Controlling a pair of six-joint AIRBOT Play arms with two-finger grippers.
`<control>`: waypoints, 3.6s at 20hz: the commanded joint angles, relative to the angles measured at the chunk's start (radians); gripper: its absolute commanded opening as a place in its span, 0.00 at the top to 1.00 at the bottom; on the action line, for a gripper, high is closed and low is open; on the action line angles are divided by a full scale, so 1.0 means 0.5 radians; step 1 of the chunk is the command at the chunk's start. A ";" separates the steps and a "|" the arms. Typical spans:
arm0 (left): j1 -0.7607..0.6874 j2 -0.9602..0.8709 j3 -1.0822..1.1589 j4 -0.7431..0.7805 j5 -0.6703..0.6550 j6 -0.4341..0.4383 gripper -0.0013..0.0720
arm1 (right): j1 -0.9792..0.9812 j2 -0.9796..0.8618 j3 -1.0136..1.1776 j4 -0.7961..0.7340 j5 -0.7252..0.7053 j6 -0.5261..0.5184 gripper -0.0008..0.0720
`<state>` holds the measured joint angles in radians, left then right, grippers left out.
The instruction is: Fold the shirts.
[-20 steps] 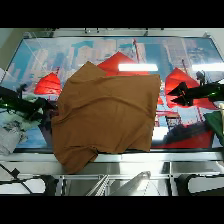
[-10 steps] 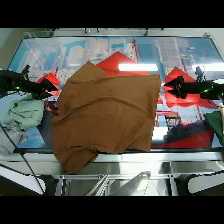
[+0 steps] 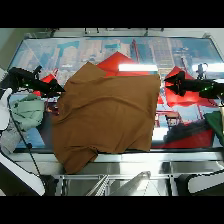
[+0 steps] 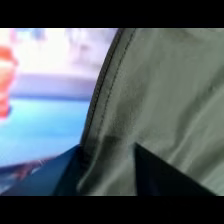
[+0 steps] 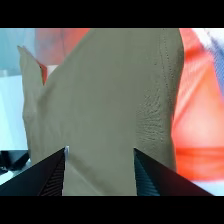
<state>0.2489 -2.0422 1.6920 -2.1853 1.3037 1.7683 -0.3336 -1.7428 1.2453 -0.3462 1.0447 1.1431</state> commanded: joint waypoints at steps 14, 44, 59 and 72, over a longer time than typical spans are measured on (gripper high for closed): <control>-0.019 -0.124 0.400 -0.029 0.488 0.043 0.95 | 0.156 -0.704 1.050 -0.855 -0.082 0.620 0.40; -0.019 -0.123 0.400 -0.027 0.551 0.045 0.95 | 0.330 -0.474 1.055 -1.283 0.575 0.661 0.67; -0.003 -0.062 0.402 -0.307 0.549 0.146 0.96 | 0.499 -0.511 1.058 -1.060 0.334 0.710 0.97; 0.129 1.884 0.400 -0.902 0.227 0.803 0.95 | 0.413 1.688 1.057 -1.527 0.295 0.428 0.97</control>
<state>0.2810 -1.3621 1.8927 -2.6087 1.5208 2.1044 -0.1257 -1.1515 1.7741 -1.0233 1.2312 1.3670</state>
